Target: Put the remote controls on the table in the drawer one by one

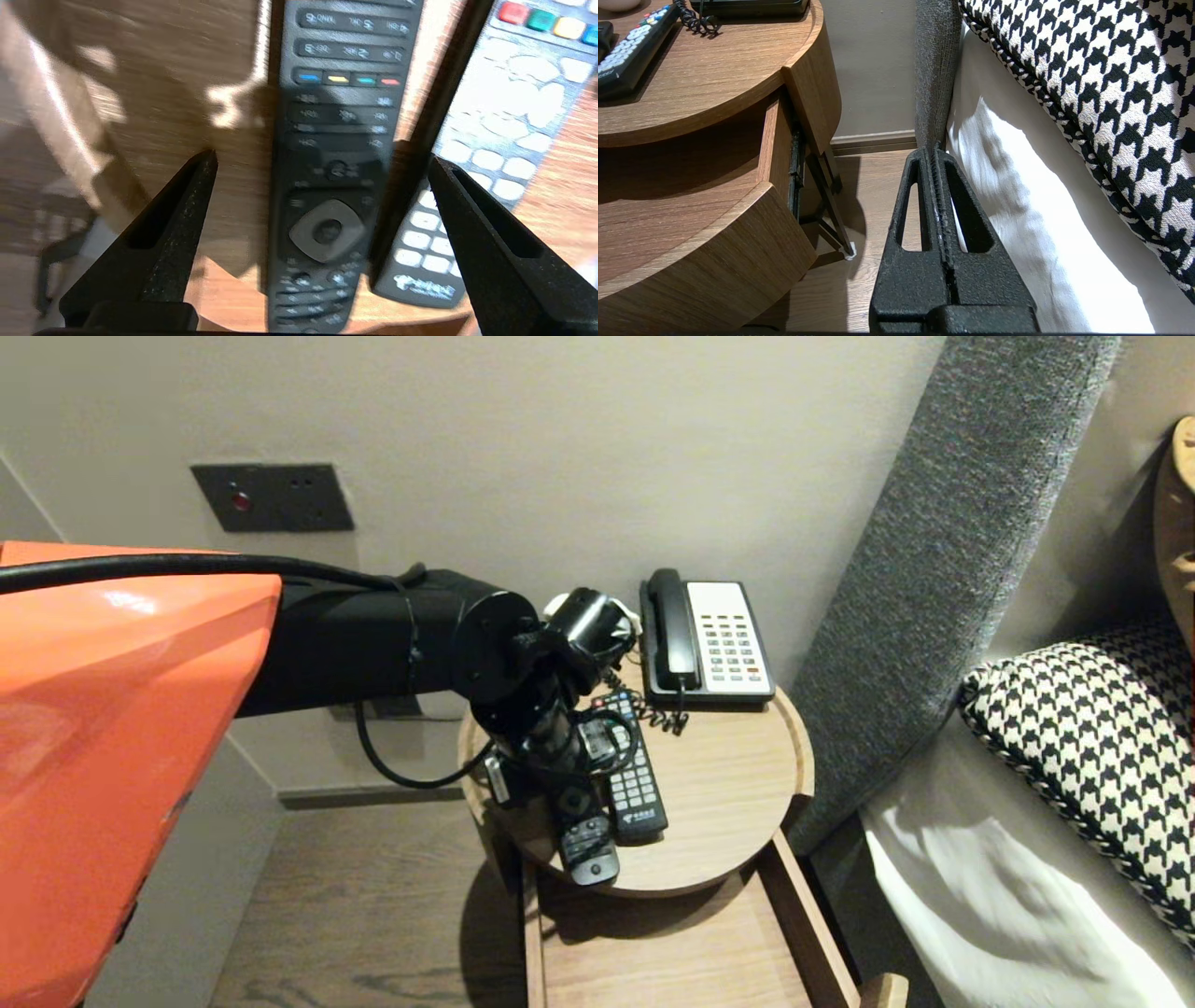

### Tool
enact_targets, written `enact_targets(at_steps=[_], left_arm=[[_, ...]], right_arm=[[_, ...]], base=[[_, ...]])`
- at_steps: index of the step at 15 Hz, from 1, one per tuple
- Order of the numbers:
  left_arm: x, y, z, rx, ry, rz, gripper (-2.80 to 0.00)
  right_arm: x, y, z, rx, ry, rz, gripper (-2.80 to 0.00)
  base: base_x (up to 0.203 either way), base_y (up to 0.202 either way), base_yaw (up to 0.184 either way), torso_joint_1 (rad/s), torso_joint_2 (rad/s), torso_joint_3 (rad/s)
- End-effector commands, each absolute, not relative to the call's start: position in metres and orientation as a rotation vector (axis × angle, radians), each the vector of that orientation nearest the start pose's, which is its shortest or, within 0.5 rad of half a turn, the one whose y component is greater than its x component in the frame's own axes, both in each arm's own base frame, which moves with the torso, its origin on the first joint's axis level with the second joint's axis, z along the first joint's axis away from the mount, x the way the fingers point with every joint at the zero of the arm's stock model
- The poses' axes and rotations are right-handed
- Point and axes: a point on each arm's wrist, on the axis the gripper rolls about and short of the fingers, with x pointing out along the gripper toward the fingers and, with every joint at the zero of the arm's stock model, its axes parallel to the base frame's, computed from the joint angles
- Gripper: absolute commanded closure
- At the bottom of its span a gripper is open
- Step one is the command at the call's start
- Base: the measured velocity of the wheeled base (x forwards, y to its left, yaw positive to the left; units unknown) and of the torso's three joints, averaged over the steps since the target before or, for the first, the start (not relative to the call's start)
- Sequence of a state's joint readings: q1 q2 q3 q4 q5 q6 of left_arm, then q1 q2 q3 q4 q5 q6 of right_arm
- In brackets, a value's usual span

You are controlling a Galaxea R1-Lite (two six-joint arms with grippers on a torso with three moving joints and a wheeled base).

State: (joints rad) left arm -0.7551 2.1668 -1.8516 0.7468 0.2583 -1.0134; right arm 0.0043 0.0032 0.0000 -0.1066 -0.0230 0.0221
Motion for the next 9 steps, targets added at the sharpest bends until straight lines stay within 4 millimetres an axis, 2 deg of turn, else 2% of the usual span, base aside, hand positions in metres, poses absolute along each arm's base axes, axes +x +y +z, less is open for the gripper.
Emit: enact_targets(at_steps=[1, 5, 9], left_arm=[[0.299, -0.274, 0.182, -0.4, 1.013, 0.07, -2.8], [0.291, -0.265, 0.201, -0.376, 0.972, 0.074, -2.8], [0.289, -0.269, 0.198, -0.334, 0.966, 0.075, -2.8]], right_arm=[[-0.02, -0.001, 0.075, 0.023, -0.065, -0.018, 0.0], [-0.02, -0.001, 0.075, 0.023, -0.065, -0.018, 0.0], [-0.02, -0.001, 0.075, 0.024, -0.065, -0.018, 0.0]], base=[[0.0, 0.0, 0.0, 0.0, 0.0, 0.0], [0.0, 0.0, 0.0, 0.0, 0.0, 0.0], [0.0, 0.0, 0.0, 0.0, 0.0, 0.0]])
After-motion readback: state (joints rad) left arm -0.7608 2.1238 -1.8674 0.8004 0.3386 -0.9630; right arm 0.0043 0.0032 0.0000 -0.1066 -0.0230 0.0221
